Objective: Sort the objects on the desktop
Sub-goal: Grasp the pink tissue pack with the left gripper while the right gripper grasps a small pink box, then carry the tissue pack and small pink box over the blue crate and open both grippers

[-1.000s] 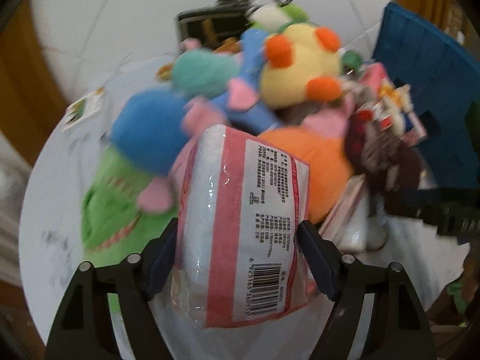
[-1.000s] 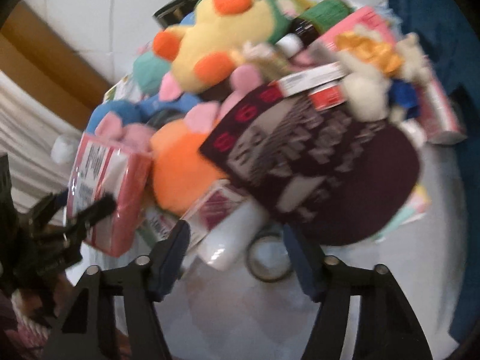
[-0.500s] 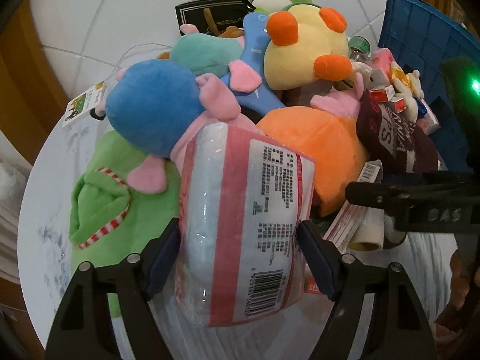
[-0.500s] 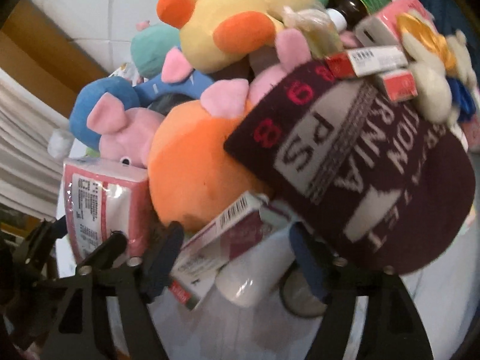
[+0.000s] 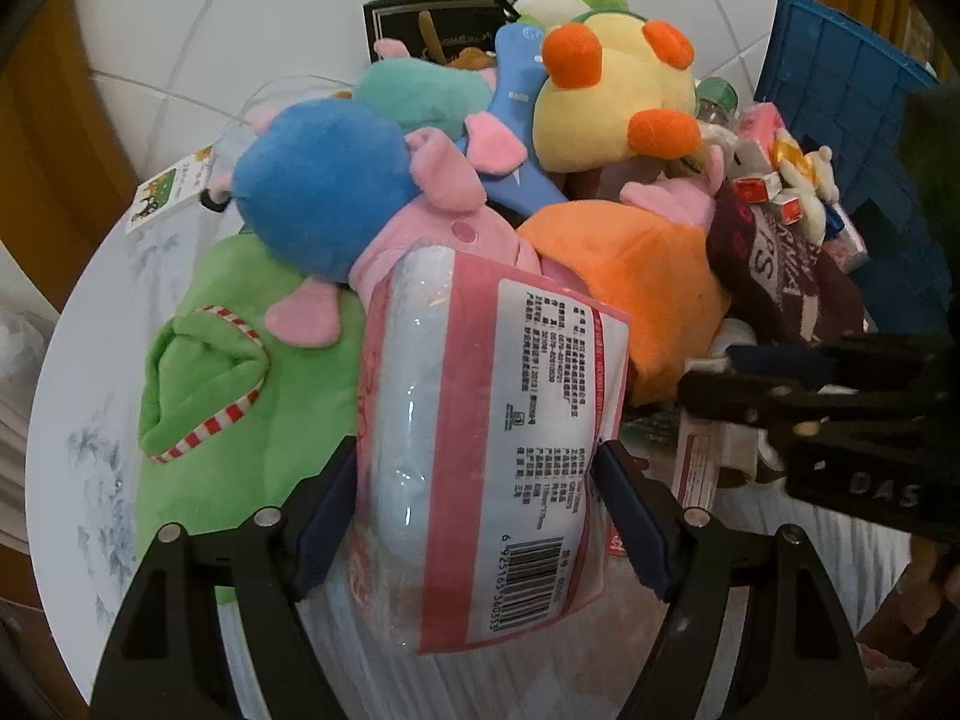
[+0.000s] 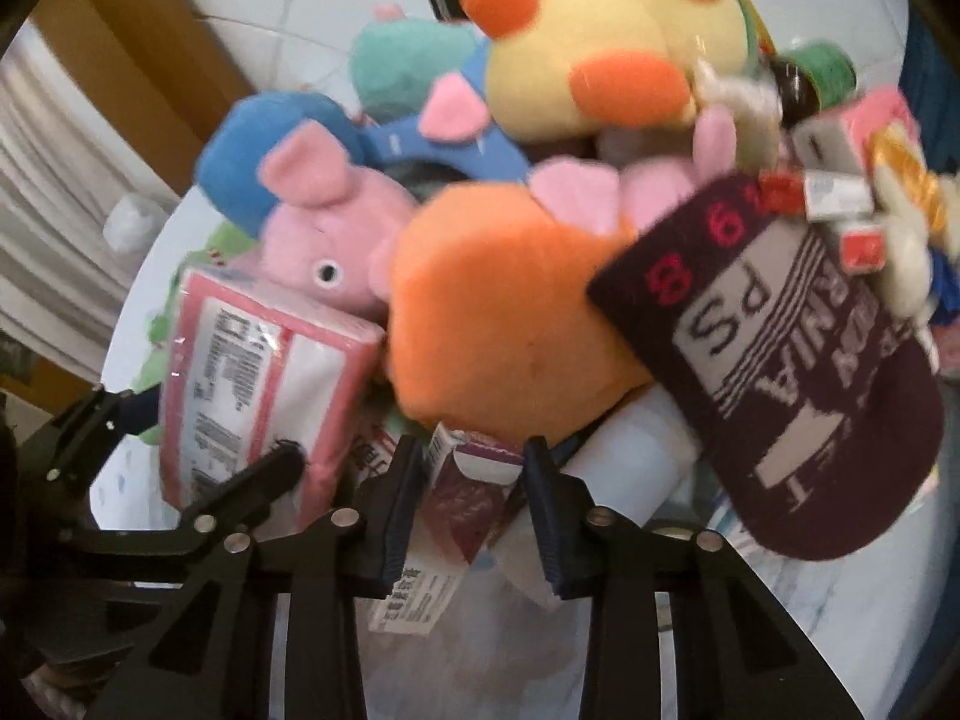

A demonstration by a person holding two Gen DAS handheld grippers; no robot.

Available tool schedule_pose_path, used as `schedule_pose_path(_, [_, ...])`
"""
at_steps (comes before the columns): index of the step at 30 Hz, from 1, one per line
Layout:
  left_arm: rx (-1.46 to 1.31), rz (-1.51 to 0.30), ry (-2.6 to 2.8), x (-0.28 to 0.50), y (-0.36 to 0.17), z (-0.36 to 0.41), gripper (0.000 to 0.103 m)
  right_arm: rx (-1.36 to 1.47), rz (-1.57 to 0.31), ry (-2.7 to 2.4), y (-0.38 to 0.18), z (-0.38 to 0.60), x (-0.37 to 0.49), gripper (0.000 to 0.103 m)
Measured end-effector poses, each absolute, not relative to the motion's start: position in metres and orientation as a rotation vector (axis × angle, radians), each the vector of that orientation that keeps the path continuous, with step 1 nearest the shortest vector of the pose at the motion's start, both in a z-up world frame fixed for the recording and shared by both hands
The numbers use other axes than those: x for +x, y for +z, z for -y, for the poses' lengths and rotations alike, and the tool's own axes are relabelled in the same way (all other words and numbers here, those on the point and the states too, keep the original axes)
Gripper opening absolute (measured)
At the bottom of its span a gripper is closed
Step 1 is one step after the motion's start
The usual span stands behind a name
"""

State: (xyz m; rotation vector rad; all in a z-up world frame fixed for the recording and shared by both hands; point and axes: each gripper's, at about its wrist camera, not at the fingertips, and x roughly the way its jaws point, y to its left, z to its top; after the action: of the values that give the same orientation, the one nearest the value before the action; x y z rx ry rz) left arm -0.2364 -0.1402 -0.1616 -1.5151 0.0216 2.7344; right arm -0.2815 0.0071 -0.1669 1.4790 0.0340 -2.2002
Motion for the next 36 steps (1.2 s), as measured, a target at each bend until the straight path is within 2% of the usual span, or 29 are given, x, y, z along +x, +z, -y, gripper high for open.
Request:
schedule_pose_path(6, [-1.466, -0.008, 2.771, -0.223, -0.145, 0.135, 0.077, 1.314, -0.115, -2.273, -0.128, -0.009, -0.264, 0.034])
schedule_pose_path(17, [-1.156, -0.031, 2.836, -0.205, -0.058, 0.081, 0.077, 1.008, -0.181, -2.503, -0.035, -0.054, -0.227, 0.034])
schedule_pose_path(28, [-0.799, -0.117, 2.732, -0.205, 0.029, -0.043, 0.077, 0.712, -0.152, -2.845, 0.074, -0.169, -0.183, 0.034])
schedule_pose_path(36, [-0.644, -0.162, 2.626, -0.215, 0.080, -0.149, 0.077, 0.544, -0.098, -3.094, 0.139, -0.273, -0.159, 0.034])
